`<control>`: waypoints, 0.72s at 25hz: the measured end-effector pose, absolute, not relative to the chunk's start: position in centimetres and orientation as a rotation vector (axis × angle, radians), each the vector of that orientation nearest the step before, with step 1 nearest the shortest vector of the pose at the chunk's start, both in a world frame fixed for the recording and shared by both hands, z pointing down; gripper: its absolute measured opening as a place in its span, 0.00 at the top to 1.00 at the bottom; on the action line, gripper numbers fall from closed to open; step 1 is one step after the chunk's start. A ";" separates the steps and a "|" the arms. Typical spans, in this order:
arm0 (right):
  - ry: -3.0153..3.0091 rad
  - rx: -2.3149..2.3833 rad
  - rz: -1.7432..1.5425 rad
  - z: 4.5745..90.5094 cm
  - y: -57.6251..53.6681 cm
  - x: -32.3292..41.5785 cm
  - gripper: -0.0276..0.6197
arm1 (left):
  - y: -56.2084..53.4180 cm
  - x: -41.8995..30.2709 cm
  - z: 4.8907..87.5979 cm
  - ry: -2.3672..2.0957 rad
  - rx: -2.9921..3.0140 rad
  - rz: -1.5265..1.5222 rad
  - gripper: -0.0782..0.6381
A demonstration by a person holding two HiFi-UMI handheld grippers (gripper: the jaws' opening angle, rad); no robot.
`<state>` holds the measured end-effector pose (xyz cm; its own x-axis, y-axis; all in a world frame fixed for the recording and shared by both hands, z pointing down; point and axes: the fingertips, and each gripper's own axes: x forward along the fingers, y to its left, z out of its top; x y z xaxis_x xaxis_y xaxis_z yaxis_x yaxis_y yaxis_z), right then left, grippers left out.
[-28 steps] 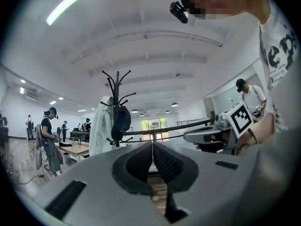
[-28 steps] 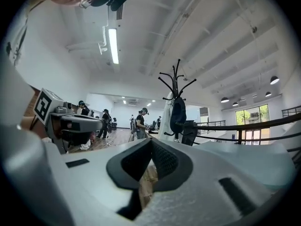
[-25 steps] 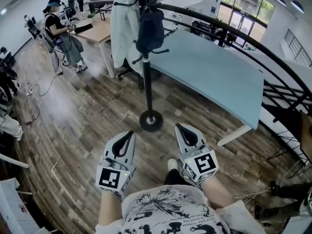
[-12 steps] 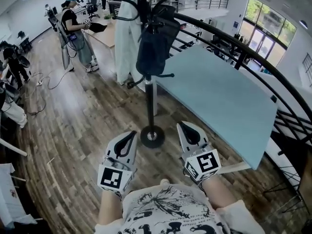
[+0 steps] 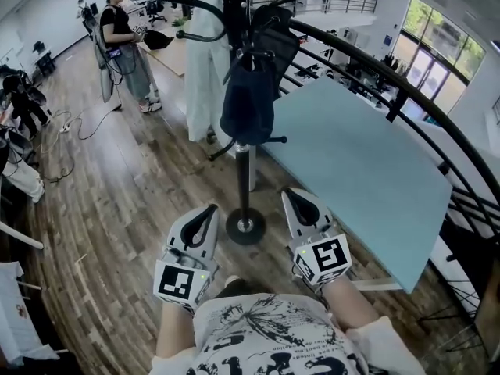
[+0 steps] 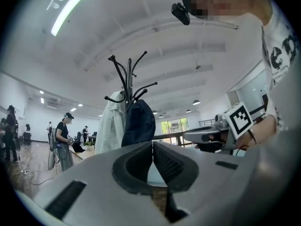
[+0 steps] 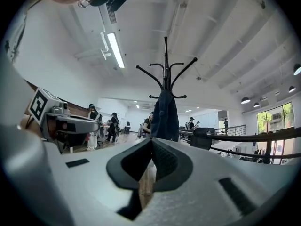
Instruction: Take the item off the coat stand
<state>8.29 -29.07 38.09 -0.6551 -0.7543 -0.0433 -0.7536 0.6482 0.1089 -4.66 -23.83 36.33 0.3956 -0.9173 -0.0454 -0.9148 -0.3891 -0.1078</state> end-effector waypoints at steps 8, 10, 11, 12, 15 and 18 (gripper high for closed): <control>-2.816 1.457 -0.232 35.4 -33.8 6.7 0.96 | -29.0 -6.4 34.1 1.556 -2.564 0.015 0.88; -2.827 1.496 -0.248 34.1 -34.5 6.2 0.94 | -29.9 -6.7 34.2 1.536 -2.580 0.022 0.88; -2.833 1.502 -0.265 33.5 -35.0 5.8 0.86 | -30.2 -6.7 34.5 1.527 -2.589 0.021 0.88; -2.836 1.499 -0.281 33.1 -35.6 5.3 0.78 | -30.6 -6.8 34.8 1.520 -2.596 0.017 0.88; -2.825 1.473 -0.312 32.1 -37.5 3.7 0.61 | -31.4 -6.9 35.7 1.489 -2.617 -0.005 0.88; -2.788 1.447 -0.335 31.4 -39.1 2.3 0.58 | -32.0 -7.0 36.6 1.456 -2.646 -0.044 0.88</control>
